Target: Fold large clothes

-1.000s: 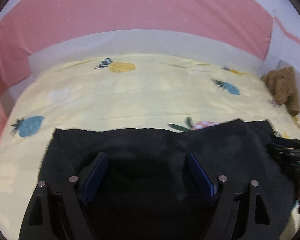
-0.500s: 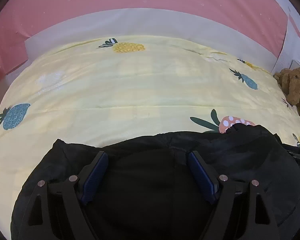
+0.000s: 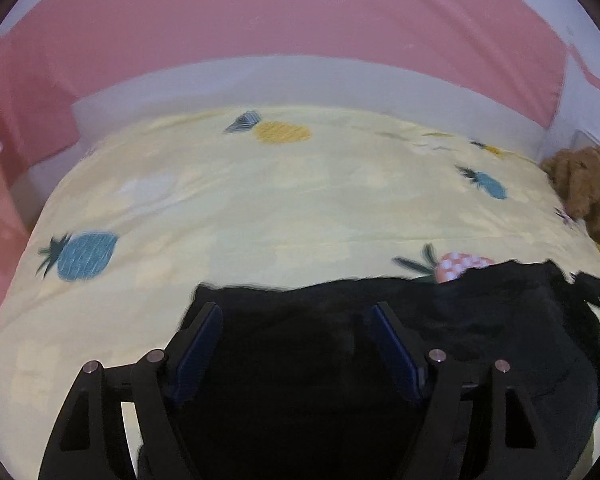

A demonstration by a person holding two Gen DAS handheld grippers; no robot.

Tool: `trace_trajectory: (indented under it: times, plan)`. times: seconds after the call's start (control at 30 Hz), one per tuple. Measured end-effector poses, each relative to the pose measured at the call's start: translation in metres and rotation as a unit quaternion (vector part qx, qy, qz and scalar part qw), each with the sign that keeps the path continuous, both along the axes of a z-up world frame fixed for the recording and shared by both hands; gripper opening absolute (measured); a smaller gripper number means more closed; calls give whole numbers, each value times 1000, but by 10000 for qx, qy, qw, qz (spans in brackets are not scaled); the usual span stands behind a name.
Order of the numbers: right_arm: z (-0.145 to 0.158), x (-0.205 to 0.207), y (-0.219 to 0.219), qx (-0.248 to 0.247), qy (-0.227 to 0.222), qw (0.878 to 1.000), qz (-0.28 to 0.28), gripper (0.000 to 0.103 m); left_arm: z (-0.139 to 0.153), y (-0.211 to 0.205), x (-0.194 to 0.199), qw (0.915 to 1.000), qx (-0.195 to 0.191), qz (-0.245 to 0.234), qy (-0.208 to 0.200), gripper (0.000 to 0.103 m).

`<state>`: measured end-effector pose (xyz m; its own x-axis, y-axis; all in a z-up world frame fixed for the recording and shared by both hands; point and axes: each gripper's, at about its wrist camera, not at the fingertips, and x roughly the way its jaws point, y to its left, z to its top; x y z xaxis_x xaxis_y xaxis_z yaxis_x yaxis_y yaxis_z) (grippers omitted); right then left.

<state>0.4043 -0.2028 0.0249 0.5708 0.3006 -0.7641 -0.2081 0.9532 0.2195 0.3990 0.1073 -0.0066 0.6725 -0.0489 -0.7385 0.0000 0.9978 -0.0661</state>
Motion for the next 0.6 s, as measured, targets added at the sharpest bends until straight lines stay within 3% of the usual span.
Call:
trace_trajectory:
  times: [0.1, 0.27, 0.37, 0.5, 0.6]
  plan:
    - [-36, 22, 30, -477, 396, 9979, 175, 63, -23, 11, 11, 9997, -30, 122, 204, 69]
    - [-63, 46, 35, -590, 566, 9965, 166, 63, -45, 26, 21, 9984, -455, 272, 182, 69]
    - [-75, 50, 35, -590, 495, 9969, 134, 63, -55, 24, 25, 9980, -510, 344, 131, 69]
    - [-68, 43, 32, -497, 438, 9978, 99, 61, -51, 19, 26, 9986, -288, 383, 206, 68]
    - [-40, 34, 10, -432, 253, 9987, -50, 60, -26, 17, 13, 9992, -212, 335, 43, 62]
